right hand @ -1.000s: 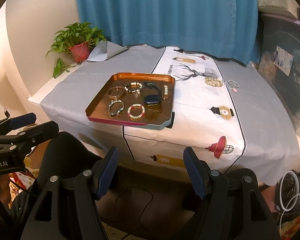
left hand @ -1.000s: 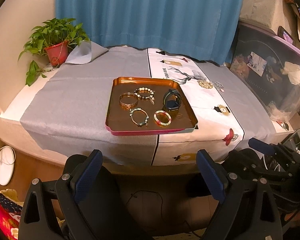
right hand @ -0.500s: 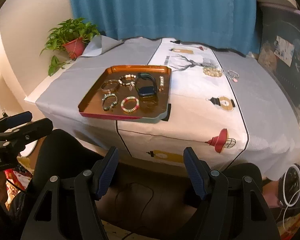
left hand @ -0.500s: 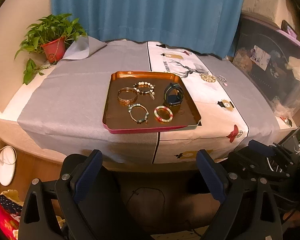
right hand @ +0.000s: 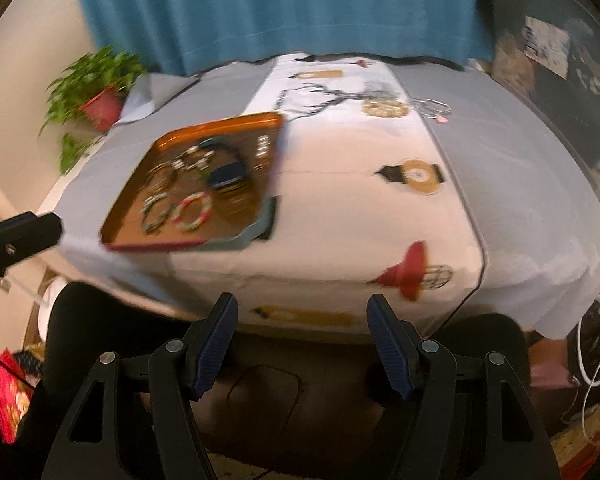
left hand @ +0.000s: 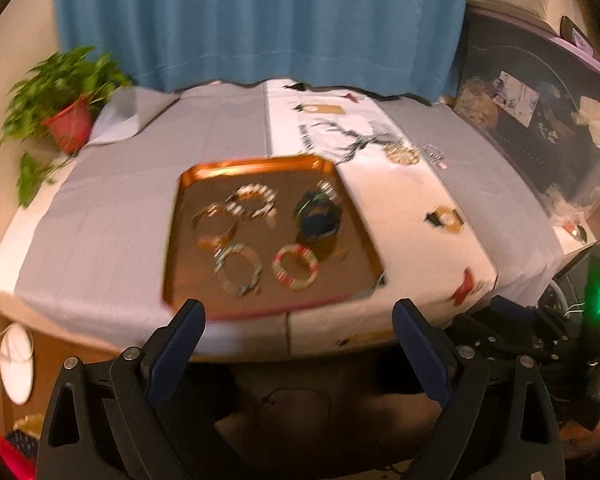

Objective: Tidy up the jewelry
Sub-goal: 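Move both tools toward the amber beaded bracelet and small gold pieces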

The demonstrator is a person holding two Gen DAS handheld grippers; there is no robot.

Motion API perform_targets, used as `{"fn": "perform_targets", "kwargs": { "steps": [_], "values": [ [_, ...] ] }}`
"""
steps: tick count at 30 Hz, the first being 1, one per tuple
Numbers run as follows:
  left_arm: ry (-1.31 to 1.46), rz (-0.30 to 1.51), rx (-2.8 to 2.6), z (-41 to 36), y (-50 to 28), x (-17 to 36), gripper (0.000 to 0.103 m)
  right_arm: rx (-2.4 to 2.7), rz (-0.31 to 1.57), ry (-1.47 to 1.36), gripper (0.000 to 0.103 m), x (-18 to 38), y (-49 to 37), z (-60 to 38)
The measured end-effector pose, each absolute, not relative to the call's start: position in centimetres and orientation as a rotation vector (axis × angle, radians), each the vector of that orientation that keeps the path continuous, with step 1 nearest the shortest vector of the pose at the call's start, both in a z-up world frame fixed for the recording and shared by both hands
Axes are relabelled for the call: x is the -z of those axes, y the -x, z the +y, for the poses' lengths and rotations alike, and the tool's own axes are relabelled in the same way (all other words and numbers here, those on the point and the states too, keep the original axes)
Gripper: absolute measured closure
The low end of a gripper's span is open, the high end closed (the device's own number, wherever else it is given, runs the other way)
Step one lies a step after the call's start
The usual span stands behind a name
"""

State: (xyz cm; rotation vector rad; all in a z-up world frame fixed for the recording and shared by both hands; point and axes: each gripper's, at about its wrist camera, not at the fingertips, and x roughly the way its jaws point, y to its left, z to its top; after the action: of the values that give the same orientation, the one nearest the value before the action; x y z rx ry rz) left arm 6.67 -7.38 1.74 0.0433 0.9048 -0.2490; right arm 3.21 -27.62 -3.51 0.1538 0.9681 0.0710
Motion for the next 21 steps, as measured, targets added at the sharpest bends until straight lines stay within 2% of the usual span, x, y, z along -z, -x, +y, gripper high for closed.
{"fn": "perform_targets", "kwargs": {
  "steps": [5,9,14,21],
  "values": [
    [-0.043,0.903,0.316,-10.8,-12.0,-3.2,0.01,-0.025,0.88,-0.196,0.035,2.9,-7.2,-31.2],
    [-0.078,0.888,0.331,-13.7,-16.7,-4.0,0.01,0.053,0.819,-0.223,0.035,3.0,-13.8,-35.2],
    [-0.117,0.895,0.324,-16.0,-21.4,-3.4,0.01,0.179,0.83,-0.251,0.035,5.1,-22.9,-39.0],
    [-0.133,0.942,0.305,-16.4,-25.3,-1.1,0.01,0.163,0.907,-0.164,0.035,9.3,-30.8,-37.5]
  ]
}}
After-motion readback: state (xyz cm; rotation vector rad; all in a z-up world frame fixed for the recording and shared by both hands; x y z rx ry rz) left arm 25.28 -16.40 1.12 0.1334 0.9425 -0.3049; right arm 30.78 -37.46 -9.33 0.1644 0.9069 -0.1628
